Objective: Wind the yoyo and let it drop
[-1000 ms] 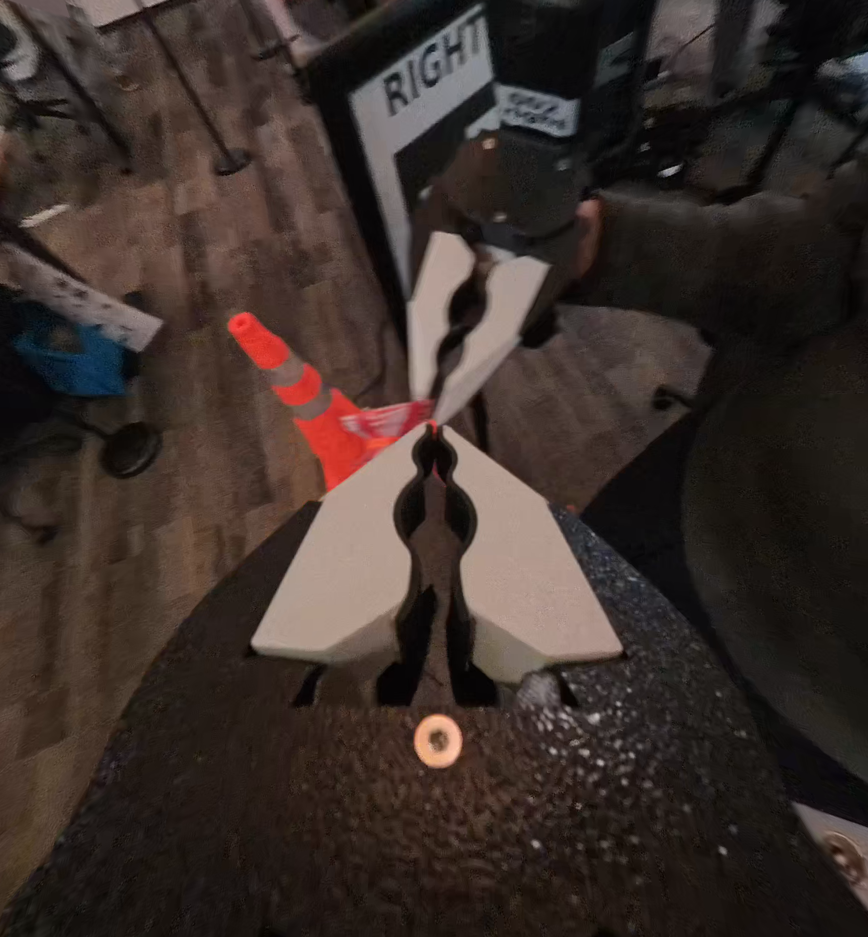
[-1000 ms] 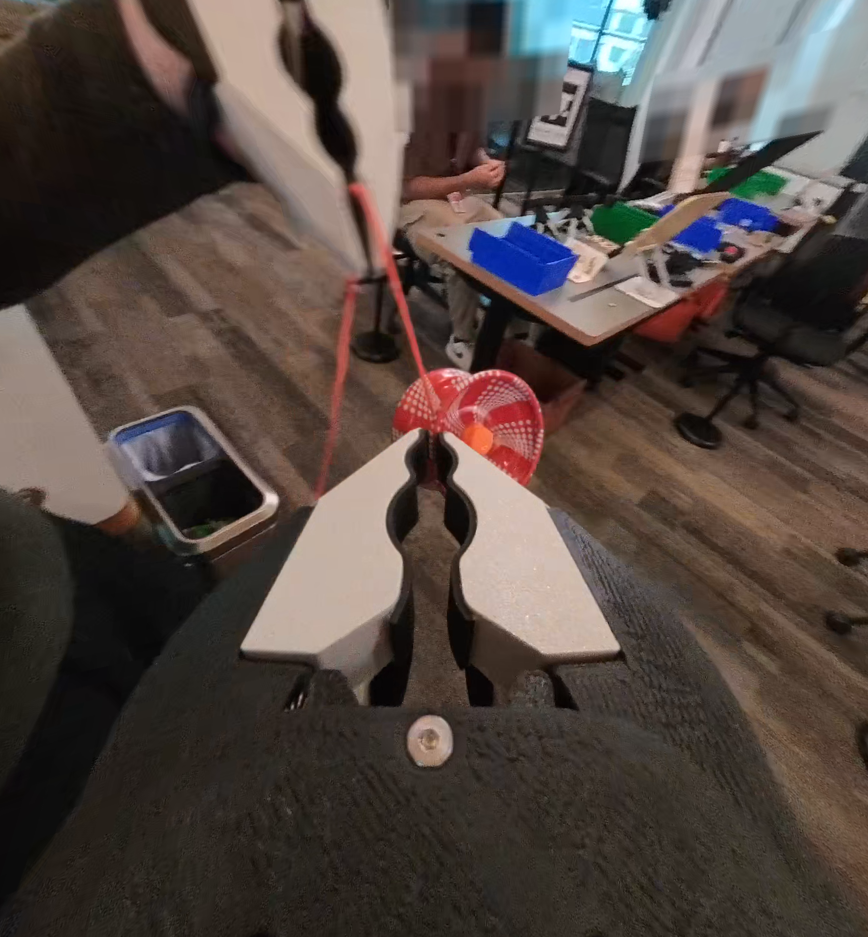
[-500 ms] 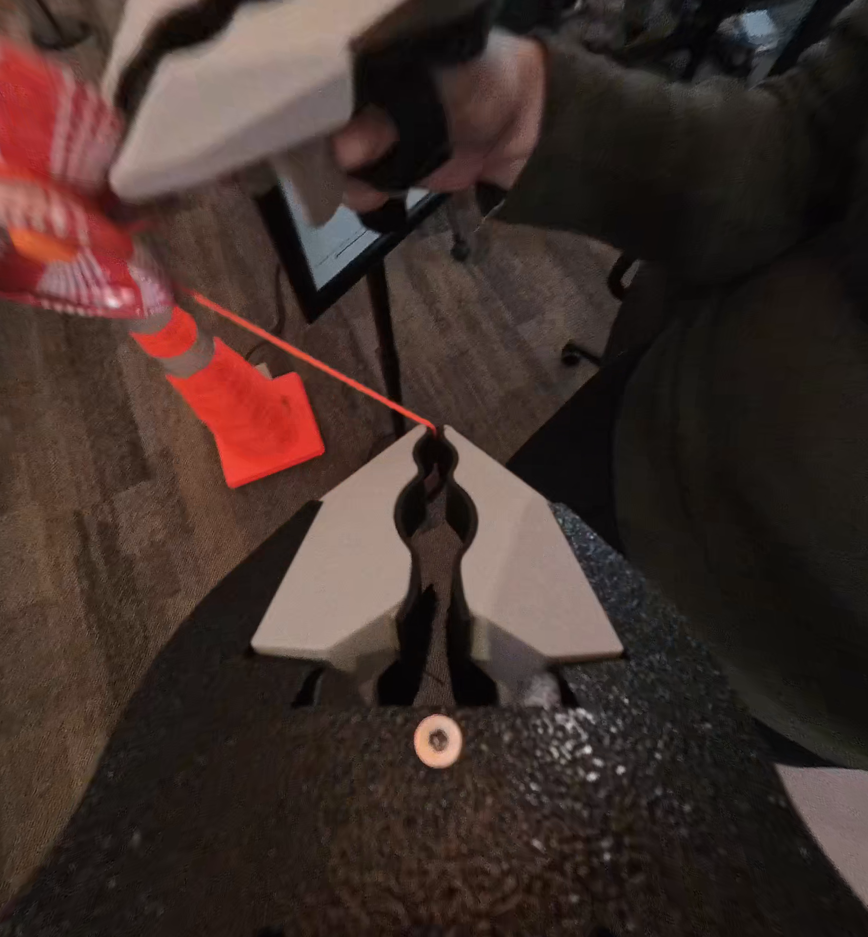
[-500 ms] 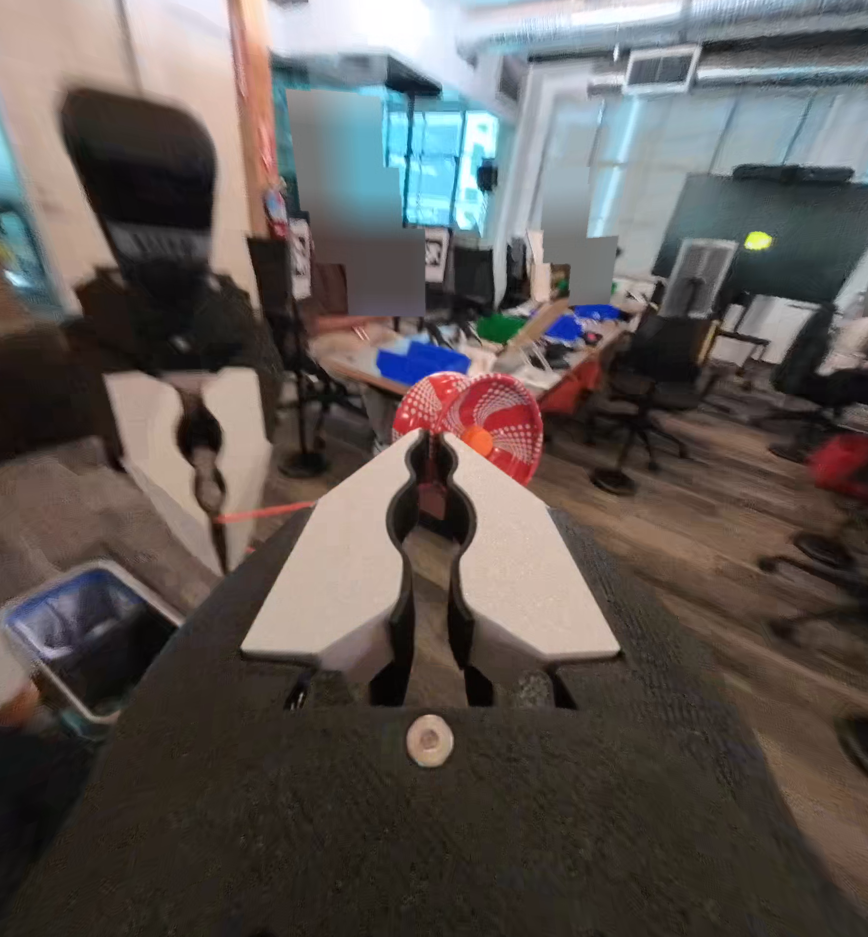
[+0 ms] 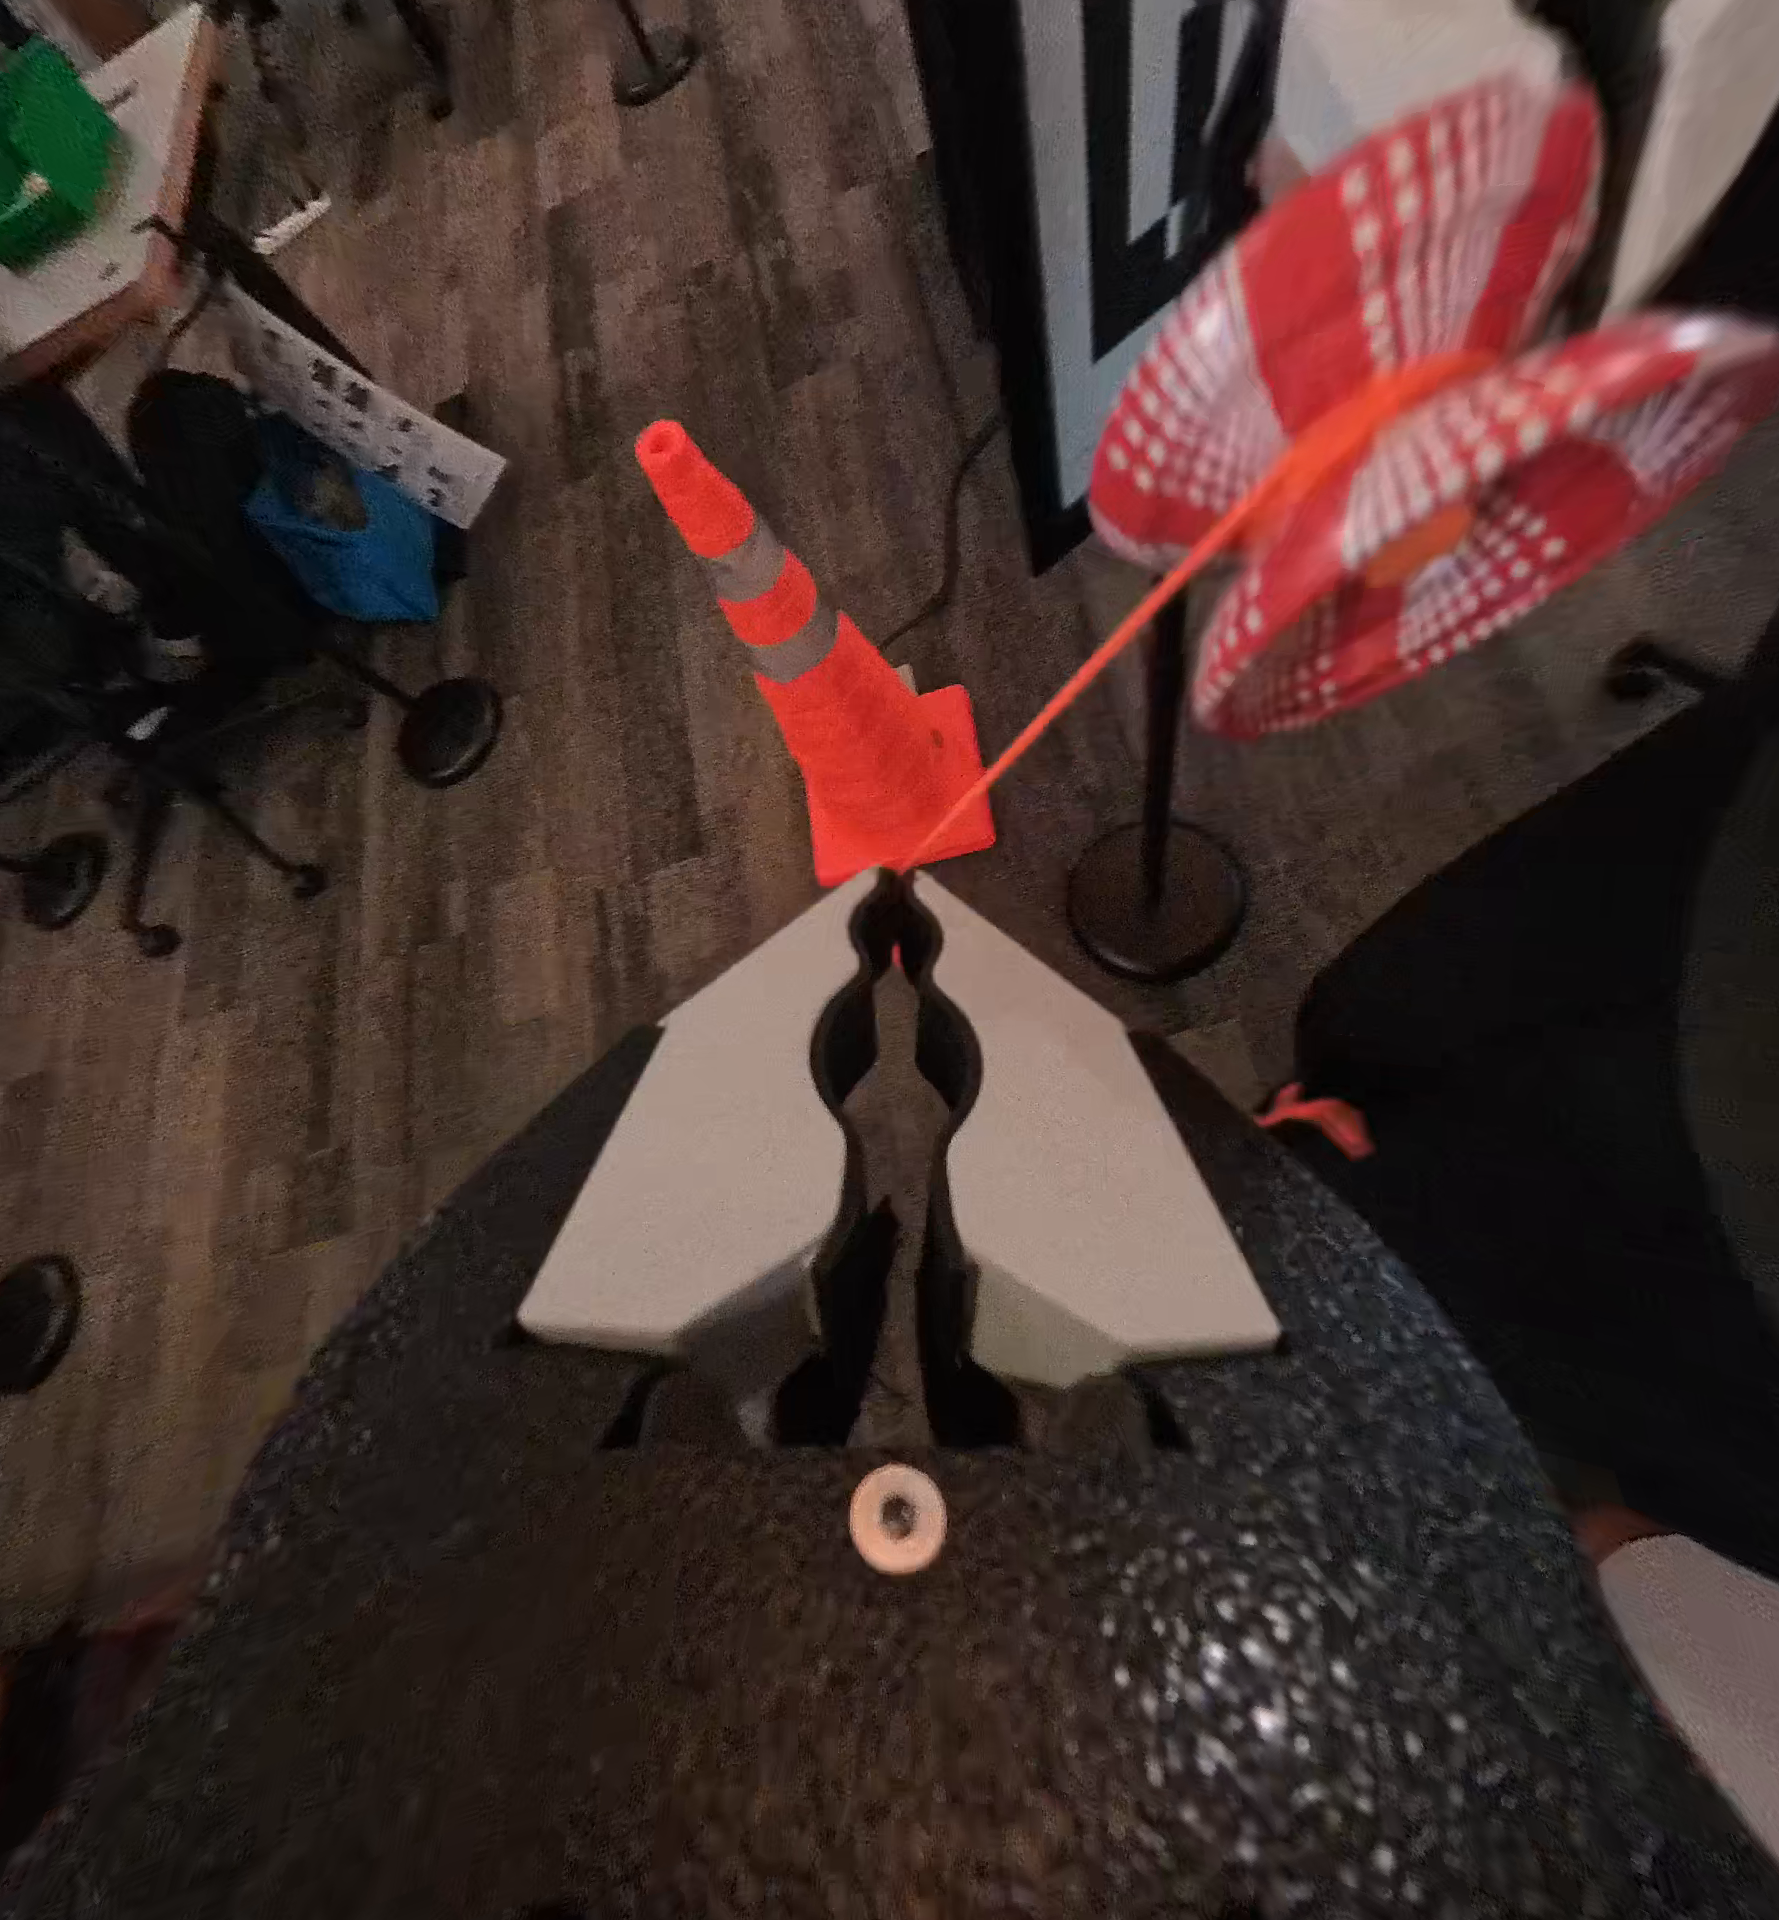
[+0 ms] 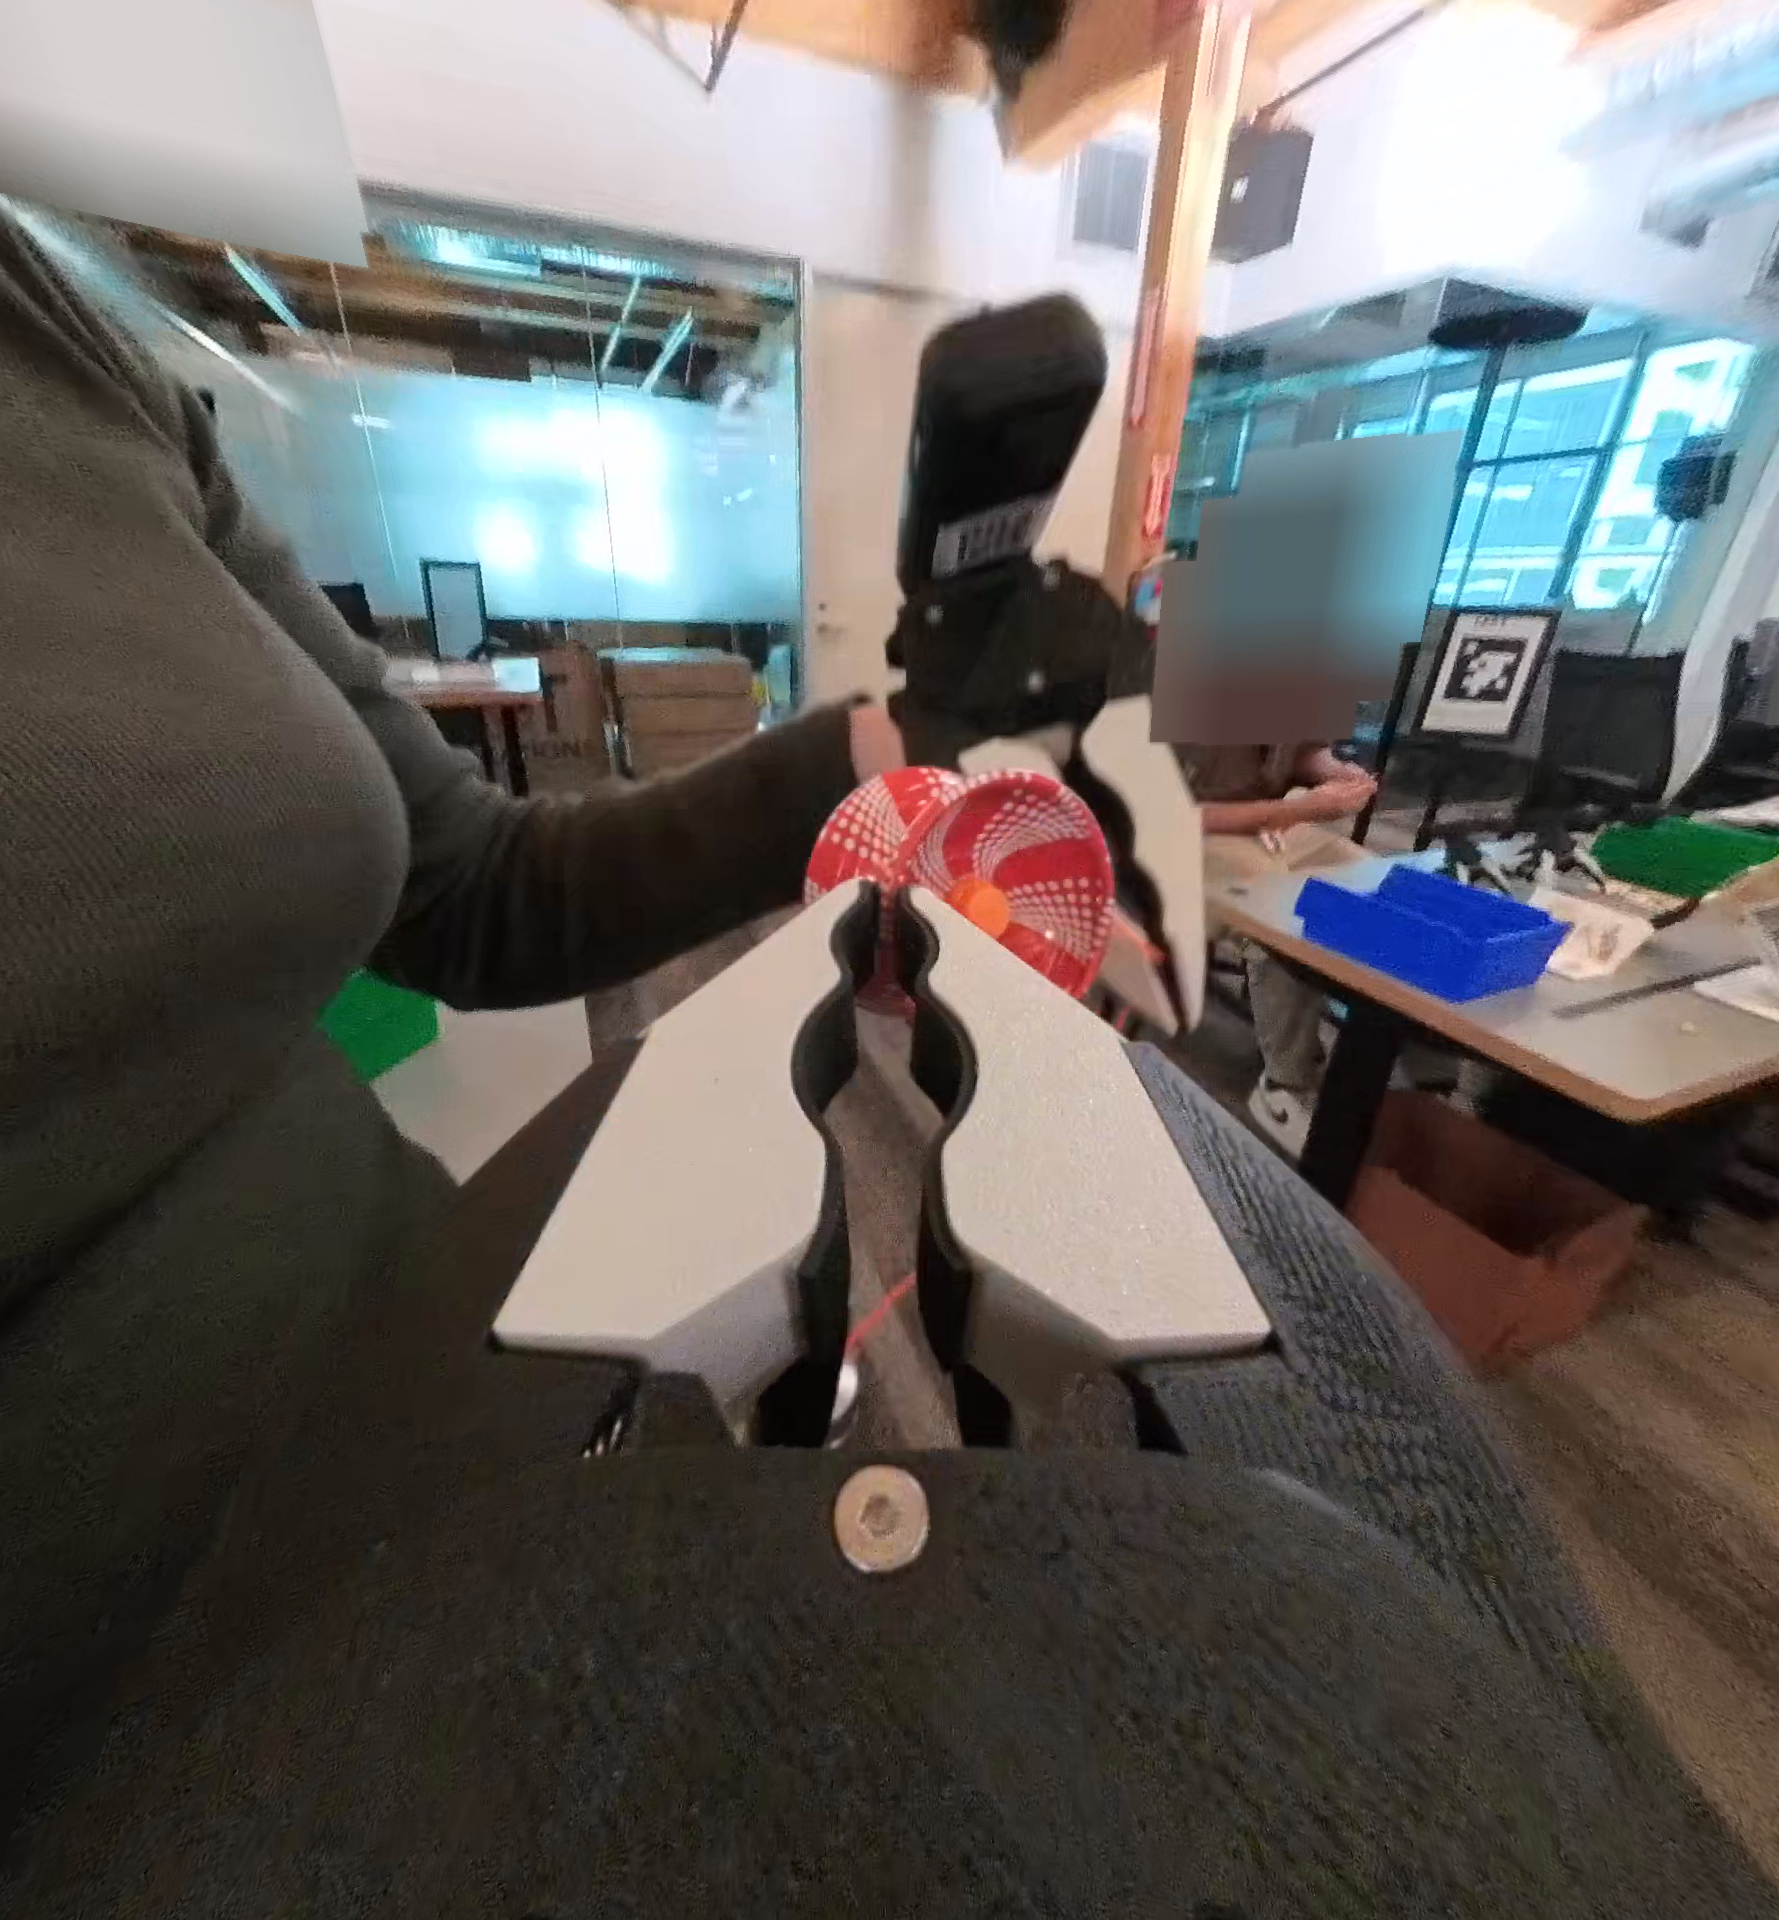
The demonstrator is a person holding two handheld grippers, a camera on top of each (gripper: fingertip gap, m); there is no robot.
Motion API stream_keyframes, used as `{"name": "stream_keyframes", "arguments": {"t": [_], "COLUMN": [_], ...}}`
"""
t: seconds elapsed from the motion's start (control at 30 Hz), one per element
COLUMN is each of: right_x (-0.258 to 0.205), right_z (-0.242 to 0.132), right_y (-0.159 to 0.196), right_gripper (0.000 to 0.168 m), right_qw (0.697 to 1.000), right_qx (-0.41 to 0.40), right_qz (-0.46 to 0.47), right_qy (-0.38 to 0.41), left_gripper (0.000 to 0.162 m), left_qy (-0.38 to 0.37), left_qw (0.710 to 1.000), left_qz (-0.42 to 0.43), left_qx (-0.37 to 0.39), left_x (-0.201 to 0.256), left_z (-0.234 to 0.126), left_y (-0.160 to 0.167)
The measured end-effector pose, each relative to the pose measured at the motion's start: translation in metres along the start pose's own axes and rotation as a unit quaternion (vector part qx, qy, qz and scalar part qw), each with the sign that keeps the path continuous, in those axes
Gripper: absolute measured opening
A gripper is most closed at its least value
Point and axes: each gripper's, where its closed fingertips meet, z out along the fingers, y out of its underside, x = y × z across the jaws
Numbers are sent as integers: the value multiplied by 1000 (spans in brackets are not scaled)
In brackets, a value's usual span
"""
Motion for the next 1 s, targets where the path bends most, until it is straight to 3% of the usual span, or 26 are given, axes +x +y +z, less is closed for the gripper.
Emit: {"name": "stream_keyframes", "arguments": {"t": [0.1, 0.17, 0.27, 0.33, 0.47, 0.53, 0.7, 0.8, 0.9, 1.0], "right_x": [17, 42, 82, 95, 92, 75, 10, -15, -1, 37], "right_z": [-9, -20, -40, -54, -66, -62, -36, -30, -43, -67], "right_y": [-31, -35, 3, 30, 79, 91, 70, 17, -22, -36], "right_gripper": [0, 1, 0, 1, 1, 1, 1, 1, 0, 0], "right_qw": [994, 986, 959, 933, 908, 926, 982, 998, 997, 986], "right_qx": [92, 98, -51, -145, -271, -280, -179, -29, 72, 106], "right_qz": [4, 13, -42, -72, -88, -63, 36, 44, 29, 20], "right_qy": [54, 138, 275, 323, 306, 245, 43, -36, 1, 129], "left_gripper": [0, 0, 0, 0, 0, 0, 0, 0, 0, 0], "left_qy": [68, 127, 210, 233, 159, 72, -107, -107, -38, 40], "left_qw": [997, 991, 978, 971, 975, 985, 988, 992, 997, 999], "left_qz": [-25, -10, -13, -11, 16, 39, 26, -17, -49, 18], "left_qx": [-26, -40, -8, 49, 154, 151, 109, 70, 43, -27], "left_x": [31, 62, 99, 104, 68, 36, -42, -53, -24, 40], "left_z": [30, 44, 39, 21, -25, -37, -45, -23, 12, 45], "left_y": [18, 25, 8, -15, -65, -71, -53, -21, 3, 11]}}
